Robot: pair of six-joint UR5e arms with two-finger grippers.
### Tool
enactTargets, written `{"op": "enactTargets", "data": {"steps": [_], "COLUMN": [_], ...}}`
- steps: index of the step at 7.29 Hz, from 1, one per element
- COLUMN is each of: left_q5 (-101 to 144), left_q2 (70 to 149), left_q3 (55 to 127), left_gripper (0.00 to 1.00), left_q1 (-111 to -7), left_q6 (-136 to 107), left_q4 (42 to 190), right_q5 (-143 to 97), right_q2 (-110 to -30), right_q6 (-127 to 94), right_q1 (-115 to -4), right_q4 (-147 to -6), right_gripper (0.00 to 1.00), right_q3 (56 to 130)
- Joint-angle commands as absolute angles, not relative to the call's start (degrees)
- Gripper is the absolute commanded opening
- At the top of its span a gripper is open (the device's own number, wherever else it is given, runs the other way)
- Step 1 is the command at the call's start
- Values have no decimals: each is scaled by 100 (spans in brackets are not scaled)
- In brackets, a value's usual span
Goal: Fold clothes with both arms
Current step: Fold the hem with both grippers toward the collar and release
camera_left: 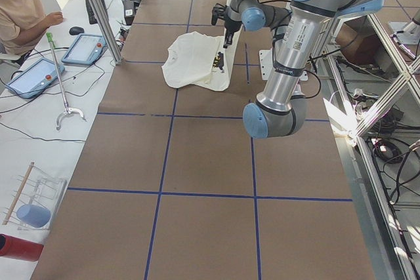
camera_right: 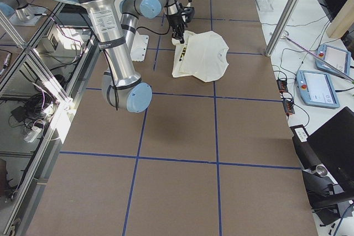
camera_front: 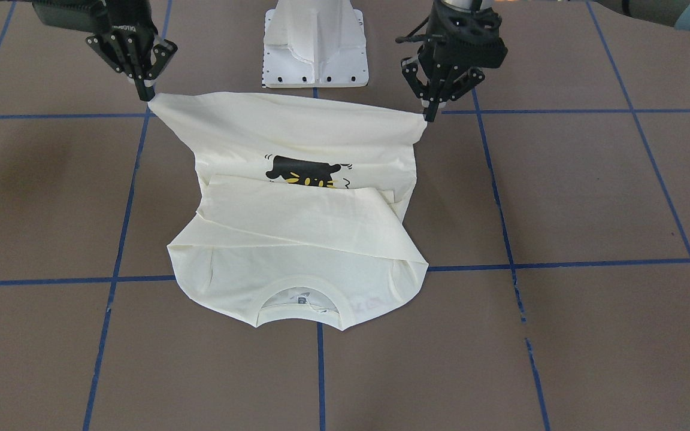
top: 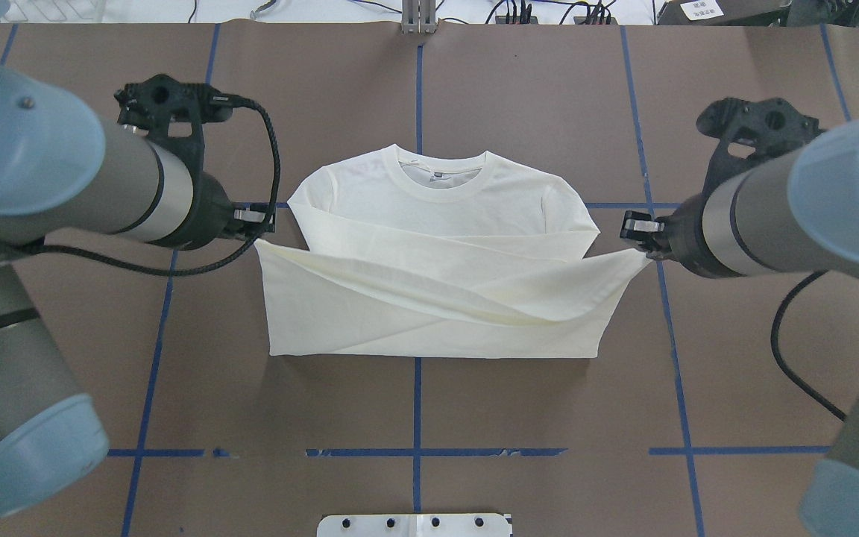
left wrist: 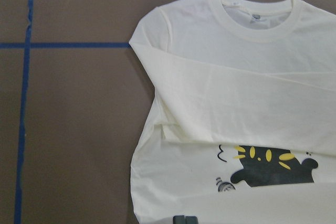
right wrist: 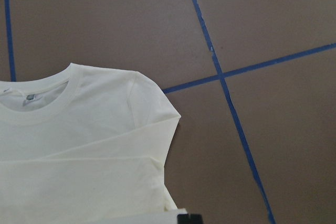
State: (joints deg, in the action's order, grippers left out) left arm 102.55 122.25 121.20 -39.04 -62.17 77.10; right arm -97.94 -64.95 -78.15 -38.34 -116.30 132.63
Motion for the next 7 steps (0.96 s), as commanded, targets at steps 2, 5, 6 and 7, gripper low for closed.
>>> {"op": "enactTargets", "data": {"steps": [2, 5, 6, 7], "left_q5": [10213, 10003, 9880, 9870], "left_q2": [12682, 13419, 13456, 13456], "left_q3": [9737, 7575, 7132, 6937], "left_gripper": [0, 0, 0, 0], "left_q1": [-4324, -4333, -4324, -4307], "left_q6": [-5994, -5994, -5985, -5985], "left_q4": [9557, 10991, 11387, 11521], "right_q5": [-9835, -9695, -9668, -9572], "right_q2": [-6171, -5748, -5748, -5783], "right_q6": [-7515, -7515, -7515, -7515], "right_q1": [-4280, -4263, -4245, -4202], "right_q4": [-9614, -8205, -7974, -7963], "right_gripper": [0, 0, 0, 0], "right_q3": [10748, 8802, 8537, 8465]}}
